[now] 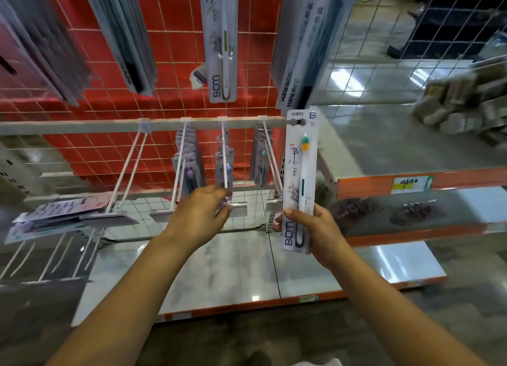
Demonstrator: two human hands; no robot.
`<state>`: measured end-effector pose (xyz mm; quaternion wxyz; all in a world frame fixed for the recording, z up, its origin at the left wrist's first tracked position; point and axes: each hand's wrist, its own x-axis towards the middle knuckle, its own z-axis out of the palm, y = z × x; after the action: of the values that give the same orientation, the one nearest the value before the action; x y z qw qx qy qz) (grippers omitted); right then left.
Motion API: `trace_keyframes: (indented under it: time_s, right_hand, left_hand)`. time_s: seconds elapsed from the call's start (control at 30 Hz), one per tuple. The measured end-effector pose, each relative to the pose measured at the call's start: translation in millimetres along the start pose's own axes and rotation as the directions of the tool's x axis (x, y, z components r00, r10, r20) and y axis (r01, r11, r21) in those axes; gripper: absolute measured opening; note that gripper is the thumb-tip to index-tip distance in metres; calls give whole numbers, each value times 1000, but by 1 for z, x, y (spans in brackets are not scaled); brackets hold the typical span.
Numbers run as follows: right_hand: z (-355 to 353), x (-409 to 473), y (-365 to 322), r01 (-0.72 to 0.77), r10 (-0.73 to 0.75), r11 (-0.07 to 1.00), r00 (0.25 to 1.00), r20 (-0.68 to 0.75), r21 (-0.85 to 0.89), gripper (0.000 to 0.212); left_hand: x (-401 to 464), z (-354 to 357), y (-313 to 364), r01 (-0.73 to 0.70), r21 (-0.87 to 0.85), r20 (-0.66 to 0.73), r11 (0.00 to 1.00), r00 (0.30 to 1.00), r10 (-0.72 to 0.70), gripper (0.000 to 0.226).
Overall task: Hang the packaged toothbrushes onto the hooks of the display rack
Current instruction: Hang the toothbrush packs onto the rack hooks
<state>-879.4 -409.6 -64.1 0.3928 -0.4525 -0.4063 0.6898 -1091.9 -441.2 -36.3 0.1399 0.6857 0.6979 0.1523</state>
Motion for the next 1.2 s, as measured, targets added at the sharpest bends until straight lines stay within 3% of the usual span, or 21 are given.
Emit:
trace_keyframes:
  time_s: [0.37, 0.47, 0.6, 0.8, 1.03, 1.2]
  right_hand:
    - [9, -44, 49, -39, 40, 993, 999, 5, -109, 32]
    - [13, -61, 61, -9, 10, 996, 1000, 9, -91, 23]
    - [16, -79, 85, -32, 33, 997, 999, 8, -72, 29]
    - [7, -85, 125, -99, 101, 992, 995, 22, -74, 16]
    - [-26, -79, 156, -176, 174, 983, 984, -38, -51, 16]
    - [-56, -65, 156, -201, 199, 979, 978, -61, -41, 18]
  left_hand:
    - [-61, -1, -18, -77, 2, -6, 997, 997, 77, 39]
    - [-84, 4, -18, -101, -23, -13, 995, 995, 101, 38]
    - [-104, 23, -19, -119, -20, 2, 993, 993, 119, 37]
    - [-117, 67, -27, -92, 1, 87, 996, 992, 91, 37]
    - [-120, 112, -24, -41, -3, 201, 999, 979, 40, 38]
    - [-100, 128, -10, -24, 5, 205, 1000, 979, 23, 39]
